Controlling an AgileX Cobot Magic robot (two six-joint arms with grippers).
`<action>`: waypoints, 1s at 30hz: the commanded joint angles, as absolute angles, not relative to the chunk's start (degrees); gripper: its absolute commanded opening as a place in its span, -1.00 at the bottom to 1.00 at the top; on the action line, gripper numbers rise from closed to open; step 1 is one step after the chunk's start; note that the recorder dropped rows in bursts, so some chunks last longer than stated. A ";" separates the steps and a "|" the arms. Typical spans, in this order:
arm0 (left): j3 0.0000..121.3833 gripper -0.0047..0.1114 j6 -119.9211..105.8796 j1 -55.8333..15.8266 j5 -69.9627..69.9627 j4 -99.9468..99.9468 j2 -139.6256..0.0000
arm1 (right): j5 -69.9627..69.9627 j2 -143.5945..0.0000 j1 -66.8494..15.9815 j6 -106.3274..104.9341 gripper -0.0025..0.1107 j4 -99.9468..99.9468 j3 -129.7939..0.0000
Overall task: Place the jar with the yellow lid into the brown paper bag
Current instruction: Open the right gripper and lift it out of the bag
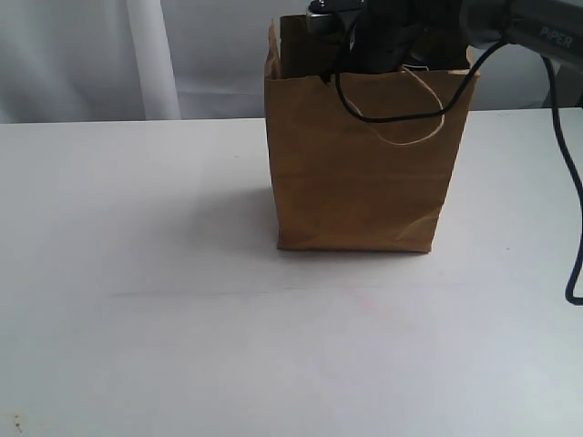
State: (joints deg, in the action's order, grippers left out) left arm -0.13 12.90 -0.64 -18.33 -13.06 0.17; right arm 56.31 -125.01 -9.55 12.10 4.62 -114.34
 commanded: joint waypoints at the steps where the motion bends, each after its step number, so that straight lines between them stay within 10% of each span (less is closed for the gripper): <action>1: 0.00 -0.90 13.12 -0.92 -17.79 -12.85 0.00 | 55.71 -123.27 -9.29 11.85 0.91 4.39 -114.74; 19: 0.00 -0.90 13.12 -0.92 -17.79 -12.85 0.00 | 59.30 -111.87 -9.51 10.55 0.25 -1.19 -114.74; 30: 0.00 -0.90 13.12 -0.92 -17.79 -12.85 0.00 | 67.30 -105.38 -9.51 10.67 -0.96 -2.62 -114.74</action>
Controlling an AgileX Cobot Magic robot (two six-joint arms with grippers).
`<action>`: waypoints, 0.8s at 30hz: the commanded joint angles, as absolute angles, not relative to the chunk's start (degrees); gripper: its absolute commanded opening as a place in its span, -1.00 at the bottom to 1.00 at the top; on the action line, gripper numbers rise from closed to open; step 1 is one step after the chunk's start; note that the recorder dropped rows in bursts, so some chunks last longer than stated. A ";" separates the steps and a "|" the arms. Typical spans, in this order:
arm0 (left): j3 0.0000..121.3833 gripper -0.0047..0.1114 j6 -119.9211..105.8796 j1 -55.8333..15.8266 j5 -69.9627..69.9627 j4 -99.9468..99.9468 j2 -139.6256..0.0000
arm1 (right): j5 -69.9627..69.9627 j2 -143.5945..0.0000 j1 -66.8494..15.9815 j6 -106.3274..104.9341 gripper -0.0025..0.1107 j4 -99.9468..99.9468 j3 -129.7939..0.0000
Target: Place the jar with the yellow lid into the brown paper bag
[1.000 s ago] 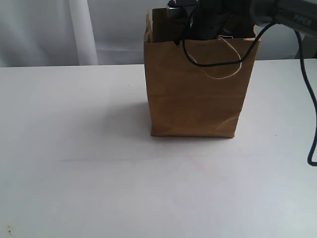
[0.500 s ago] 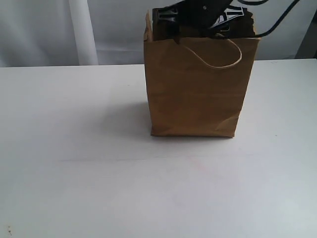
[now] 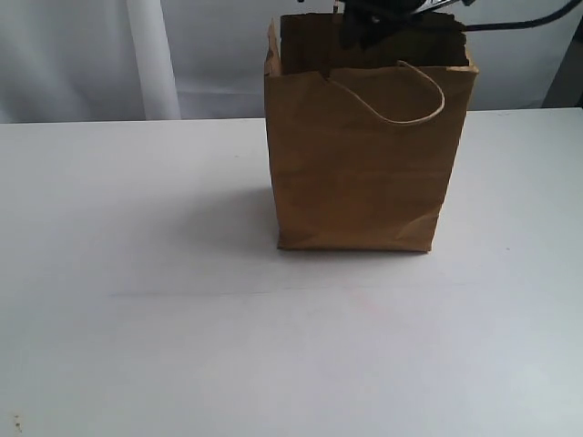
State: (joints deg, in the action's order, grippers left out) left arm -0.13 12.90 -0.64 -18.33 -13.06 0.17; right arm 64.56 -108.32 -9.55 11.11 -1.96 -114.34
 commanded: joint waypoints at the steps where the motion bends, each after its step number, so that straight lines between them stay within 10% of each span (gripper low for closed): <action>1: 0.00 -0.90 13.12 -0.92 -17.79 -12.85 0.00 | 68.16 -104.74 -9.51 10.45 -0.96 -2.62 -114.74; 11: 0.00 -0.90 13.12 -0.92 -17.79 -12.85 0.00 | 69.96 -94.09 -14.70 5.60 -0.96 -2.25 -106.86; 24: 0.00 -0.90 13.12 -0.92 -17.79 -12.85 0.00 | 50.19 -60.29 -26.90 6.62 -0.96 -6.32 -63.82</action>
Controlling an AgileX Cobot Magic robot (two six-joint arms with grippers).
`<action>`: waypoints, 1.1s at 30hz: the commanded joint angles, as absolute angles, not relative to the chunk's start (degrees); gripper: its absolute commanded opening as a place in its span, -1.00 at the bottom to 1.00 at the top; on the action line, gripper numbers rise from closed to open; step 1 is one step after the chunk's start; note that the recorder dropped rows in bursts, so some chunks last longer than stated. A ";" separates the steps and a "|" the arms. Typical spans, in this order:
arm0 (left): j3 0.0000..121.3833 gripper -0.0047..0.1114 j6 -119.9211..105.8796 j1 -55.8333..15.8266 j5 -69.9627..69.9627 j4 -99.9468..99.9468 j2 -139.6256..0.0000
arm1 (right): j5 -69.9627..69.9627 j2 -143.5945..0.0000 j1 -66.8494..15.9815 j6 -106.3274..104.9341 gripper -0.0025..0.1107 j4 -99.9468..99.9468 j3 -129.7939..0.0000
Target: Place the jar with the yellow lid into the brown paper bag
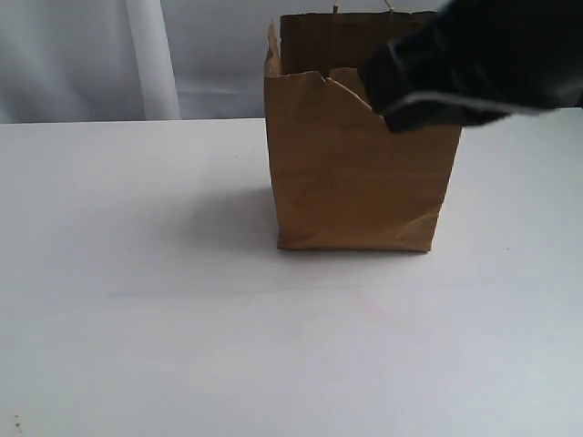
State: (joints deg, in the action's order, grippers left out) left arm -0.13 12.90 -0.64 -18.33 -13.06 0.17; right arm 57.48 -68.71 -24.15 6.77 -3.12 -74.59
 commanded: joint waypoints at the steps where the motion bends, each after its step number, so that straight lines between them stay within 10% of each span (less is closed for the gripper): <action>1: 0.00 -0.90 13.12 -0.92 -17.79 -12.85 0.00 | 46.69 -56.04 -28.44 5.56 -0.96 -9.18 -57.88; 10: 0.00 -0.90 13.12 -0.92 -17.79 -12.85 0.00 | 18.25 -38.51 -32.09 4.48 -0.96 -13.05 -28.15; 25: 0.00 -0.90 13.12 -0.92 -17.79 -12.85 0.00 | 15.34 -38.08 -31.36 4.03 -0.96 1.75 -27.05; 33: 0.00 -0.90 13.12 -0.92 -17.79 -12.85 0.00 | 11.62 -32.54 -17.04 4.03 -0.96 10.85 -27.05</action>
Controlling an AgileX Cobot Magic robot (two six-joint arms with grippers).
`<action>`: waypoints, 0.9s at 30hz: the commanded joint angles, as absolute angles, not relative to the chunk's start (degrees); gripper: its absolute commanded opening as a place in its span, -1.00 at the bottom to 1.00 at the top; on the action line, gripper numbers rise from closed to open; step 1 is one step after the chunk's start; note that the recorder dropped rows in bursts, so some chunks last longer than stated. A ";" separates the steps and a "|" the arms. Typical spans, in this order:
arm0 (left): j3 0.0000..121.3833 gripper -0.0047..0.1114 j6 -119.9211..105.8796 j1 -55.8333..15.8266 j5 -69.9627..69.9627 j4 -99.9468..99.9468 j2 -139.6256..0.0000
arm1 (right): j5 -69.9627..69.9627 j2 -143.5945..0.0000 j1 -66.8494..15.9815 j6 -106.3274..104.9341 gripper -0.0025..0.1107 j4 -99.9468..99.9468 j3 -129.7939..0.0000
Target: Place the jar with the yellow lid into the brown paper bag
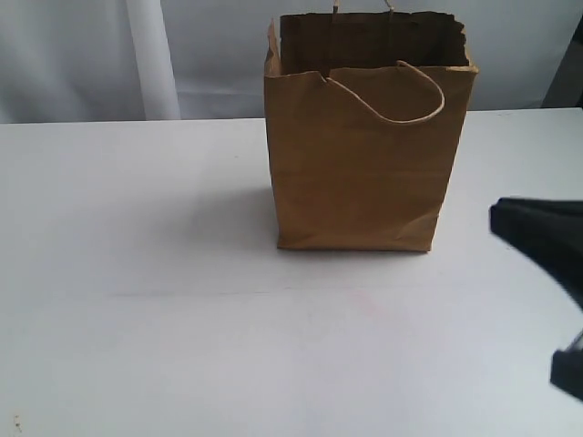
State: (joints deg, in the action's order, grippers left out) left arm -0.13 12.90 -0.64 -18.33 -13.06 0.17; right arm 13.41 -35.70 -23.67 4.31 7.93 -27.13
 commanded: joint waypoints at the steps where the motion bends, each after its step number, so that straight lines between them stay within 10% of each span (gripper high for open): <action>1: 0.00 -0.90 13.12 -0.92 -17.79 -12.85 0.00 | 11.62 -31.52 -15.25 4.03 -0.96 10.85 -27.05; 27: 0.00 -0.90 13.12 -0.92 -17.79 -12.85 0.00 | -6.28 -4.36 -0.56 4.28 -0.96 5.84 0.00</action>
State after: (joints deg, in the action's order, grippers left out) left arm -0.13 12.90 -0.64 -18.33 -13.06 0.17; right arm -8.21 -6.42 -1.07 4.31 6.74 -0.21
